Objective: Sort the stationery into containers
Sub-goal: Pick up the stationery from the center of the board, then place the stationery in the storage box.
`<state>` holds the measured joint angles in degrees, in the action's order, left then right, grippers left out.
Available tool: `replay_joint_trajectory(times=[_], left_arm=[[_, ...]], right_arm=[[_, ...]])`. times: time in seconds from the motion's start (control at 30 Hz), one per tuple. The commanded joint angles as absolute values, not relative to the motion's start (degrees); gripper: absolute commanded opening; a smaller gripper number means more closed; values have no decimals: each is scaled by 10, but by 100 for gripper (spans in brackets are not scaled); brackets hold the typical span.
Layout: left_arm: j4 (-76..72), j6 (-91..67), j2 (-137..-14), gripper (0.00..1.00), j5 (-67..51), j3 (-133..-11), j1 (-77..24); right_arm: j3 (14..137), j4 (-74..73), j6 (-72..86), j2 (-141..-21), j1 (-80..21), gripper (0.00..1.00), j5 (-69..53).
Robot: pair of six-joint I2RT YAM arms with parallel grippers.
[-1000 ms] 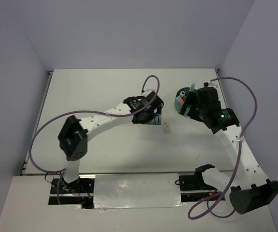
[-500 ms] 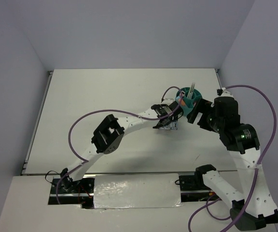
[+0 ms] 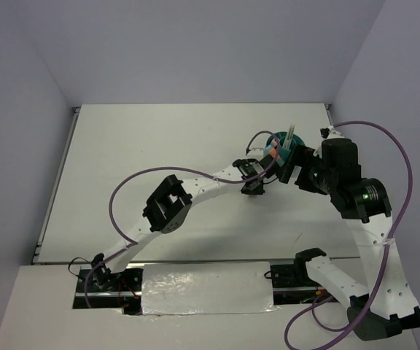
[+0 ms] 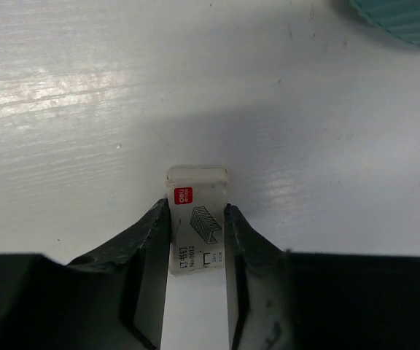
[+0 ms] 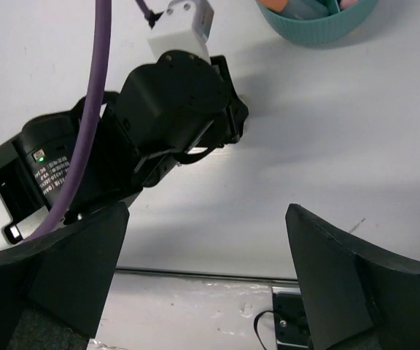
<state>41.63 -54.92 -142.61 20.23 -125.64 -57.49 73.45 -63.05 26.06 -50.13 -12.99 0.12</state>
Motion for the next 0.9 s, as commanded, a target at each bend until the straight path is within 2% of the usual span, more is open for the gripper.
replay_joint_trajectory(times=[0.0, 0.07, 0.13, 0.17, 0.23, 0.27, 0.33, 0.47, 0.77, 0.83, 0.87], left_arm=[[446, -553, -1422, 7, 178, -1167, -582], [378, -528, -1348, 0, 176, -1085, -583], [302, -497, -1279, 0, 167, -970, -584], [205, -463, -1202, 0, 143, -931, -584], [109, -427, -1130, 0, 108, -821, -585], [26, -398, -1065, 0, 73, -793, -586], [-37, -373, -1012, 0, 41, -732, -591], [-77, -322, -919, 0, 9, -704, -604], [-97, -272, -851, 0, -10, -699, -619], [-91, -264, -852, 0, -15, -711, -620], [-88, -262, -853, 0, -14, -715, -620]], right_arm=[[760, -620, 257, -499, -135, 97, -1], [740, -603, 263, -498, -132, 98, -9], [723, -585, 267, -494, -122, 98, -41], [708, -568, 282, -492, -119, 98, -80], [691, -546, 305, -488, -103, 98, -126], [678, -528, 315, -489, -101, 97, -165], [661, -511, 345, -497, -101, 95, -196], [637, -482, 403, -526, -113, 90, -258], [607, -465, 449, -524, -145, 76, -227], [585, -444, 462, -518, -147, 67, -250], [578, -436, 467, -511, -148, 58, -258]])
